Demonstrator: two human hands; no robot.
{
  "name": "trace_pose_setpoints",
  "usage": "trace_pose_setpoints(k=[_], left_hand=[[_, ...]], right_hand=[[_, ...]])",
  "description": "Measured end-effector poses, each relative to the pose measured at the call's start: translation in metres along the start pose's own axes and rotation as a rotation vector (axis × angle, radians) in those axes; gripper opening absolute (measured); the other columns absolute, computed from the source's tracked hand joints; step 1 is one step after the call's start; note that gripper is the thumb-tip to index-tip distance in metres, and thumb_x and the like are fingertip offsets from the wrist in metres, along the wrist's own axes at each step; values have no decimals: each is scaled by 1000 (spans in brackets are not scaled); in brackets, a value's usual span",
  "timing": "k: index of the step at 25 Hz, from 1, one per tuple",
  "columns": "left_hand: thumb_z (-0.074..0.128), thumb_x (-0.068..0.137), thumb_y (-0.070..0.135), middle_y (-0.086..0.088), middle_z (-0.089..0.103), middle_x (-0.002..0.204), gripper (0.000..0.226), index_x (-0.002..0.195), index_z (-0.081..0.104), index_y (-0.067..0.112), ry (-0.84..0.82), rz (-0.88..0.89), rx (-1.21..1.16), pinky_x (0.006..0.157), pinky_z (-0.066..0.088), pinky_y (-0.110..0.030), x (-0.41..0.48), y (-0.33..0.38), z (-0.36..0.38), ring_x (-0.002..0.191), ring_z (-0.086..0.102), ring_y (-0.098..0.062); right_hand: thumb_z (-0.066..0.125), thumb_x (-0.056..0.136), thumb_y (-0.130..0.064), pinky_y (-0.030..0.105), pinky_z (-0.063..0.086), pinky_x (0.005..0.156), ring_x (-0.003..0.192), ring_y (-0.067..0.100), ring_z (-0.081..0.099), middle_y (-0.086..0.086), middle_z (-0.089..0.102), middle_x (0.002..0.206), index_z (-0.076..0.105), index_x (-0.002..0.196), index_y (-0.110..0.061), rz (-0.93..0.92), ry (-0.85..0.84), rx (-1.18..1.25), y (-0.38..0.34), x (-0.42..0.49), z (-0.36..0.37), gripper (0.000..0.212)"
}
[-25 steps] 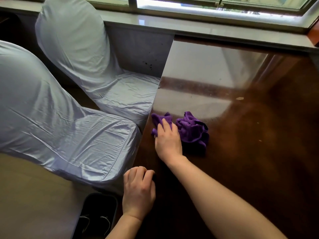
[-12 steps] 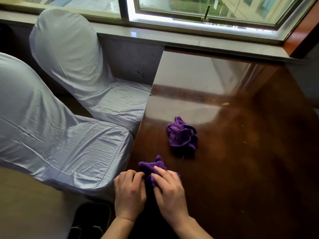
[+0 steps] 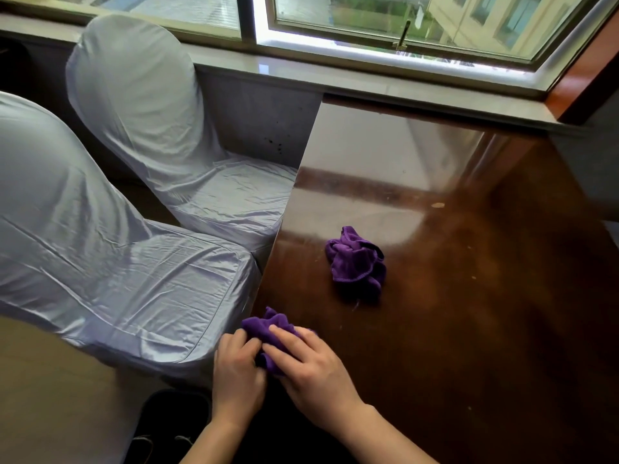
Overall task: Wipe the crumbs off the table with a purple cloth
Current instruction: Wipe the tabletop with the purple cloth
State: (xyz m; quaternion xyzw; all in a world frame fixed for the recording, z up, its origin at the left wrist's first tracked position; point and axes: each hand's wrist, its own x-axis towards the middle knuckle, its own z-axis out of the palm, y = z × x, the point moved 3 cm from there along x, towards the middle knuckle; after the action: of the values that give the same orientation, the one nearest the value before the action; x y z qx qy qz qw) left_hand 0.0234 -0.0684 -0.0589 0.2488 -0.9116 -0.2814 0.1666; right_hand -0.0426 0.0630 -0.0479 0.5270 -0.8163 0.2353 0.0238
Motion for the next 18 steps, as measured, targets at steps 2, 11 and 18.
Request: trace_pose_setpoints(k=[2,11,18], left_hand=[[50,73,26,-4,57,79,27,83,72,13,19,37,-16,65,49,-45,-4,2,-1,73,52,-29],[47,68,17,-4,58,86,27,78,72,11,5,64,-39,71,44,-42,-10,-3,0,79,48,-26],[47,71,20,-2,57,88,43,104,75,20,0,78,-22,72,48,-42,-13,1,-2,80,52,-26]], right_hand=[[59,90,-32,40,48,100,113,32,60,2,61,137,67,123,-22,134,29,-48,17,9,-9,36],[57,92,-37,36,52,77,97,28,62,-4,65,131,67,117,-26,48,104,-127,6,13,6,28],[63,87,-25,44,51,80,89,30,55,2,65,124,67,118,-19,352,182,-61,33,38,-16,31]])
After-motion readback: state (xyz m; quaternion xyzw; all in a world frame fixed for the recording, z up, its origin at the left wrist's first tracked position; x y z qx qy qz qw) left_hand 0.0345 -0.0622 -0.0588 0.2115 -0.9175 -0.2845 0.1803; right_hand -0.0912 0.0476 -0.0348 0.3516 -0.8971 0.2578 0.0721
